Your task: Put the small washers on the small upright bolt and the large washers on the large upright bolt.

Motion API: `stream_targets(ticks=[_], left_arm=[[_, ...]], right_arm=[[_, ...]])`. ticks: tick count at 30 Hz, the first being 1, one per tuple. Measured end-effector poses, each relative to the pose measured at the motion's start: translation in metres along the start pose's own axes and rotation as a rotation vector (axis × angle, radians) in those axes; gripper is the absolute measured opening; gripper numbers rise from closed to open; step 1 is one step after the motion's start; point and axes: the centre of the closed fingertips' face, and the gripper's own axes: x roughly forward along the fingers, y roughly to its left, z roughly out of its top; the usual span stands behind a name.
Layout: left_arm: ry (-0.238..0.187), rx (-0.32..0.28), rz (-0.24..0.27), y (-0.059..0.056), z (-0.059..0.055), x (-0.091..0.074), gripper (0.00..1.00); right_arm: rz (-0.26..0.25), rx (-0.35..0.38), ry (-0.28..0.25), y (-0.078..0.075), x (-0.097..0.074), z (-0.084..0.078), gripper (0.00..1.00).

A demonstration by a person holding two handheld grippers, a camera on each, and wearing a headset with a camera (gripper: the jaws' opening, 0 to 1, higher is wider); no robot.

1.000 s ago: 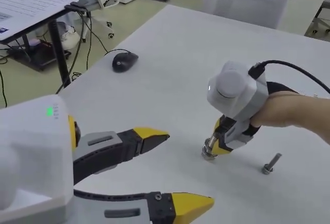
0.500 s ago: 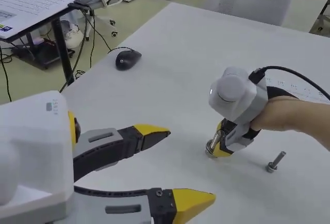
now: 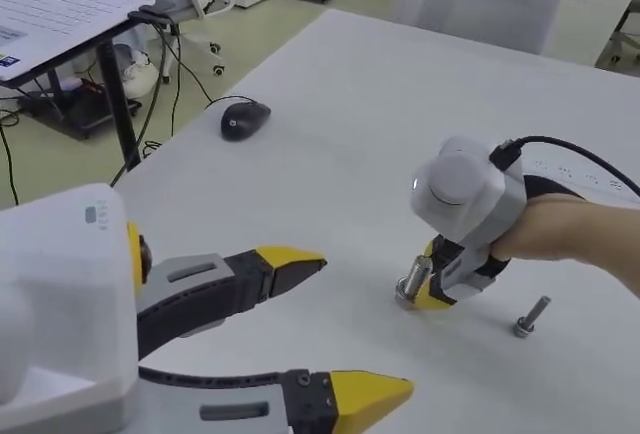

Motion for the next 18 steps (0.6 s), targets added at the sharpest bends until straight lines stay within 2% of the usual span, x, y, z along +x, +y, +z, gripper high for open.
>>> stream_targets(ticks=[4, 7, 12, 14, 15, 18], left_arm=[[-0.005, 0.005, -0.003, -0.001, 0.001, 0.001, 0.58], [-0.004, 0.004, -0.014, -0.003, 0.002, 0.002, 0.58], [-0.003, 0.019, -0.019, -0.004, 0.005, 0.002, 0.58], [-0.001, 0.027, -0.020, -0.005, 0.006, 0.003, 0.58], [-0.002, 0.032, -0.022, -0.006, 0.007, 0.002, 0.58], [-0.003, 0.036, -0.031, -0.009, 0.008, 0.002, 0.58]], right_arm=[[0.000, 0.039, -0.051, 0.002, -0.011, 0.001, 0.25], [-0.021, 0.072, -0.097, 0.004, -0.020, -0.001, 0.25], [-0.050, 0.116, -0.186, 0.016, -0.039, 0.002, 0.25], [-0.073, 0.138, -0.247, 0.021, -0.049, 0.006, 0.26], [-0.080, 0.120, -0.304, 0.028, -0.057, 0.012, 0.26], [-0.117, 0.152, -0.377, 0.040, -0.073, 0.013, 0.26]])
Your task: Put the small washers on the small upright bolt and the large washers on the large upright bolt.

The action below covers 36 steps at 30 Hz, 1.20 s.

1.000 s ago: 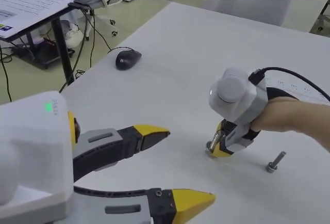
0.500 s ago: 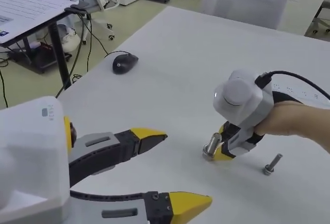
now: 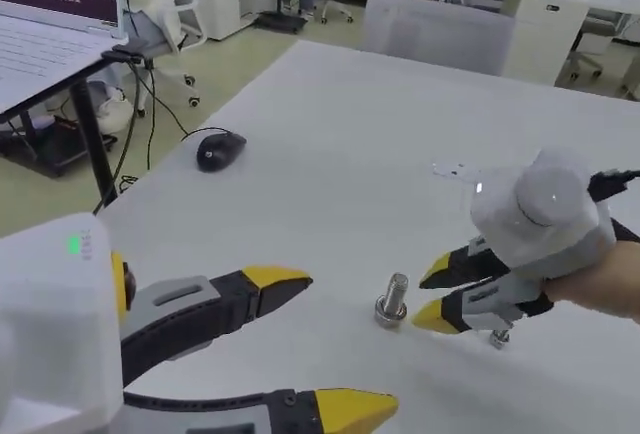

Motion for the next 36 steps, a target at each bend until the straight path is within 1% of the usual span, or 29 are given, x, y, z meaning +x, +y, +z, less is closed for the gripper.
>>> stream_targets(ticks=[1, 2, 3, 4, 5, 6, 7, 8, 9, 10, 12, 14, 15, 16, 17, 18, 19, 20, 22, 23, 25, 26, 28, 31, 33, 36], left_arm=[[0.005, 0.007, -0.004, -0.001, 0.000, 0.000, 0.58], [0.007, 0.010, -0.006, -0.002, 0.000, 0.000, 0.58], [0.010, 0.011, -0.009, -0.003, -0.001, 0.000, 0.58], [0.015, 0.022, -0.013, -0.004, -0.001, 0.000, 0.58], [0.017, 0.026, -0.015, -0.005, -0.002, 0.000, 0.58], [0.021, 0.025, -0.017, -0.005, -0.003, 0.000, 0.58], [0.025, 0.023, -0.020, -0.006, -0.004, 0.000, 0.58], [0.028, 0.021, -0.026, -0.007, -0.004, 0.000, 0.58], [0.030, 0.022, -0.029, -0.008, -0.005, 0.000, 0.58], [0.033, 0.022, -0.031, -0.009, -0.005, 0.000, 0.58], [0.035, 0.023, -0.040, -0.011, -0.004, 0.000, 0.58], [0.036, 0.026, -0.047, -0.013, -0.004, 0.001, 0.58], [0.032, 0.023, -0.052, -0.014, -0.003, 0.001, 0.58], [0.019, 0.015, -0.059, -0.016, -0.001, 0.002, 0.59], [0.012, 0.011, -0.063, -0.017, 0.000, 0.002, 0.59], [0.009, 0.009, -0.066, -0.018, 0.001, 0.002, 0.59], [0.010, 0.011, -0.067, -0.018, 0.000, 0.002, 0.60], [0.012, 0.014, -0.070, -0.020, 0.000, 0.002, 0.60], [0.013, 0.016, -0.075, -0.021, 0.000, 0.002, 0.61], [0.012, 0.017, -0.077, -0.022, 0.000, 0.001, 0.61], [0.014, 0.019, -0.080, -0.023, -0.001, -0.001, 0.62], [0.014, 0.018, -0.078, -0.023, -0.001, -0.003, 0.62], [0.011, 0.020, -0.070, -0.023, 0.000, -0.007, 0.64], [-0.005, 0.006, -0.057, -0.022, 0.003, -0.014, 0.64], [-0.009, 0.001, -0.054, -0.022, 0.003, -0.017, 0.64], [0.006, 0.009, -0.047, -0.023, 0.001, -0.019, 0.64]], right_arm=[[0.001, -0.015, -0.049, 0.005, -0.005, 0.005, 0.26], [-0.012, 0.005, -0.116, 0.010, -0.012, 0.012, 0.26], [-0.008, 0.041, -0.142, 0.015, -0.018, 0.014, 0.27], [-0.003, 0.068, -0.202, 0.023, -0.026, 0.018, 0.28], [-0.004, 0.073, -0.240, 0.027, -0.031, 0.020, 0.31], [-0.016, 0.081, -0.294, 0.034, -0.038, 0.023, 0.33], [-0.014, 0.100, -0.325, 0.039, -0.042, 0.023, 0.35], [-0.003, 0.135, -0.351, 0.047, -0.048, 0.021, 0.35], [-0.013, 0.145, -0.357, 0.051, -0.051, 0.018, 0.35], [-0.034, 0.140, -0.355, 0.055, -0.055, 0.011, 0.35], [-0.053, 0.166, -0.373, 0.061, -0.060, 0.004, 0.36], [-0.079, 0.219, -0.394, 0.068, -0.067, -0.005, 0.37], [-0.081, 0.226, -0.402, 0.073, -0.069, -0.009, 0.37], [-0.092, 0.245, -0.412, 0.076, -0.072, -0.012, 0.37], [-0.113, 0.274, -0.436, 0.078, -0.077, -0.016, 0.37], [-0.119, 0.282, -0.441, 0.082, -0.079, -0.020, 0.38], [-0.130, 0.318, -0.448, 0.087, -0.082, -0.026, 0.40], [-0.138, 0.334, -0.457, 0.090, -0.085, -0.030, 0.43], [-0.190, 0.368, -0.477, 0.093, -0.093, -0.040, 0.48], [-0.207, 0.402, -0.489, 0.097, -0.097, -0.046, 0.50], [-0.242, 0.438, -0.509, 0.098, -0.104, -0.053, 0.52], [-0.267, 0.458, -0.533, 0.099, -0.110, -0.056, 0.52], [-0.308, 0.468, -0.577, 0.100, -0.121, -0.055, 0.54], [-0.335, 0.481, -0.624, 0.100, -0.131, -0.052, 0.56], [-0.344, 0.465, -0.635, 0.101, -0.133, -0.049, 0.58], [-0.343, 0.451, -0.637, 0.102, -0.134, -0.045, 0.58]])
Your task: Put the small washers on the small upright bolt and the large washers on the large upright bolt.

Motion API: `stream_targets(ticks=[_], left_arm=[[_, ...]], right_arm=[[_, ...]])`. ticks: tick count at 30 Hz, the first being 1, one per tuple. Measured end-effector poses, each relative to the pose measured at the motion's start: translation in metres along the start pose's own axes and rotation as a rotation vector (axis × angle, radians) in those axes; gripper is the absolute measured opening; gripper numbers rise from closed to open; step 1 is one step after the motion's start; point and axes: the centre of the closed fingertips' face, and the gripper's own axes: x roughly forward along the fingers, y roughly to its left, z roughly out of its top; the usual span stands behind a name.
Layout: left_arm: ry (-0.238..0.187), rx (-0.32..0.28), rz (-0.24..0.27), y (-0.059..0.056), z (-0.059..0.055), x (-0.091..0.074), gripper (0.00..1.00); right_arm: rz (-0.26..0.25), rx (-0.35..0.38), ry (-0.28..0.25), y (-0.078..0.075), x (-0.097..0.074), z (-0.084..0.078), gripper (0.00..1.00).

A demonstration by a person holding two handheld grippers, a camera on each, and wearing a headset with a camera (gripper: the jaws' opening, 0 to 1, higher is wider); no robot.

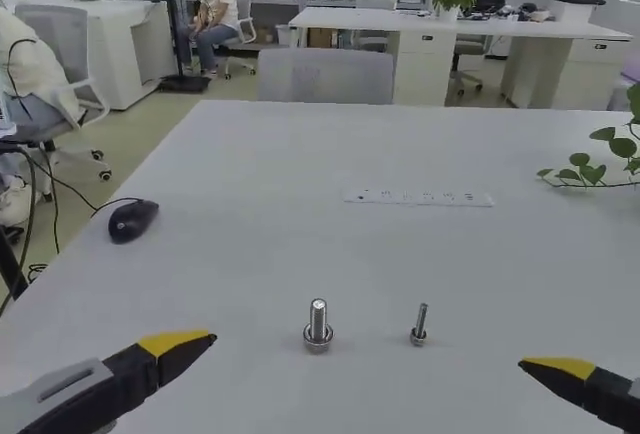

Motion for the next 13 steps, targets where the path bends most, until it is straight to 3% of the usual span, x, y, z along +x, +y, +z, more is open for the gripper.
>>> stream_targets(ticks=[4, 13], left_arm=[[-0.006, 0.015, -0.003, -0.004, 0.006, -0.003, 0.64], [-0.017, 0.037, -0.014, -0.009, 0.012, -0.003, 0.64]], right_arm=[[0.011, -0.016, -0.030, 0.006, -0.001, 0.010, 0.59], [0.002, -0.045, -0.015, 0.014, -0.011, 0.012, 0.58]])
